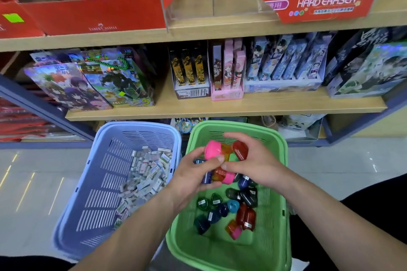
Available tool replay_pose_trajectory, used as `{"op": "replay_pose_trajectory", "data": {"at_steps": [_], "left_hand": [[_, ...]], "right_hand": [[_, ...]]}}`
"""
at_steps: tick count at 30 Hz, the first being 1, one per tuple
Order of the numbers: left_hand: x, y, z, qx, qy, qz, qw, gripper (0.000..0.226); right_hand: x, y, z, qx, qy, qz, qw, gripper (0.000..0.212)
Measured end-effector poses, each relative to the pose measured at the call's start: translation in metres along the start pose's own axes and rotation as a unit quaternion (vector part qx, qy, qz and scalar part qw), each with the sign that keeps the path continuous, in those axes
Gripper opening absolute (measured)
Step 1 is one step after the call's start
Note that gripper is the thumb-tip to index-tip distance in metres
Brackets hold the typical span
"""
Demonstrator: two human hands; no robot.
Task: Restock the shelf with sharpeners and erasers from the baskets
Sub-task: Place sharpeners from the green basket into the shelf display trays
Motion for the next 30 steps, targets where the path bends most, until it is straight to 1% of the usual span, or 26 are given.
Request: {"op": "replay_pose_trajectory", "data": {"at_steps": [2,4,5,8,11,14,16,18,19,21,22,23,25,26,27,30], "left_hand": [[0.006,0.005,0.002,-0.009,0.005,0.025,1.000,0.062],[0.014,0.010,0.001,-0.020,0.006,0.044,0.999,0.061],[0.018,0.014,0.000,-0.026,0.007,0.051,0.998,0.059],[0.031,0.028,-0.008,-0.046,0.013,0.072,0.996,0.052],[0.046,0.040,-0.018,-0.065,0.018,0.080,0.995,0.053],[0.064,0.051,-0.027,-0.079,0.030,0.058,0.995,0.054],[0.073,0.057,-0.033,-0.083,0.035,0.036,0.995,0.053],[0.081,0.065,-0.039,-0.092,0.041,0.016,0.995,0.051],[0.085,0.069,-0.042,-0.098,0.044,0.009,0.994,0.051],[0.093,0.079,-0.048,-0.112,0.049,-0.008,0.992,0.053],[0.098,0.085,-0.052,-0.121,0.051,-0.017,0.991,0.054],[0.103,0.090,-0.055,-0.130,0.054,-0.024,0.990,0.055],[0.114,0.103,-0.063,-0.154,0.066,-0.037,0.985,0.056],[0.121,0.109,-0.067,-0.167,0.075,-0.045,0.982,0.056],[0.127,0.115,-0.072,-0.180,0.083,-0.054,0.979,0.055],[0.144,0.129,-0.085,-0.206,0.096,-0.079,0.971,0.056]], "right_hand": [[0.006,0.001,0.001,-0.017,0.017,0.002,1.000,0.065],[0.010,-0.001,0.001,-0.034,0.023,0.039,0.998,0.051],[0.010,-0.002,0.001,-0.043,0.018,0.062,0.997,0.048],[0.008,-0.009,0.000,-0.049,0.008,0.097,0.994,0.053],[0.010,-0.020,-0.002,-0.033,0.028,0.146,0.988,0.048],[0.006,-0.041,-0.009,-0.018,0.022,0.196,0.980,0.040],[0.001,-0.057,-0.015,-0.006,0.008,0.249,0.968,0.039],[-0.005,-0.072,-0.019,0.007,-0.003,0.267,0.964,0.041],[-0.007,-0.080,-0.020,0.012,-0.008,0.274,0.962,0.038],[-0.013,-0.095,-0.021,0.012,-0.019,0.303,0.953,0.027],[-0.015,-0.103,-0.020,0.014,-0.022,0.307,0.951,0.025],[-0.016,-0.110,-0.018,0.025,-0.017,0.288,0.957,0.026],[-0.019,-0.130,-0.015,0.057,-0.009,0.224,0.973,0.036],[-0.021,-0.141,-0.014,0.073,-0.013,0.209,0.975,0.041],[-0.022,-0.151,-0.013,0.087,-0.016,0.206,0.974,0.044],[-0.023,-0.175,-0.010,0.108,-0.005,0.214,0.971,0.043]]}}
Point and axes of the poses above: each hand's wrist, its own z-axis towards the middle knuckle, its own x-axis out of the back of the hand, y = z × x, the point moved 8 cm from there along z, towards the middle knuckle, and after that the axes turned 7 degrees about y, right-handed, at the moved point
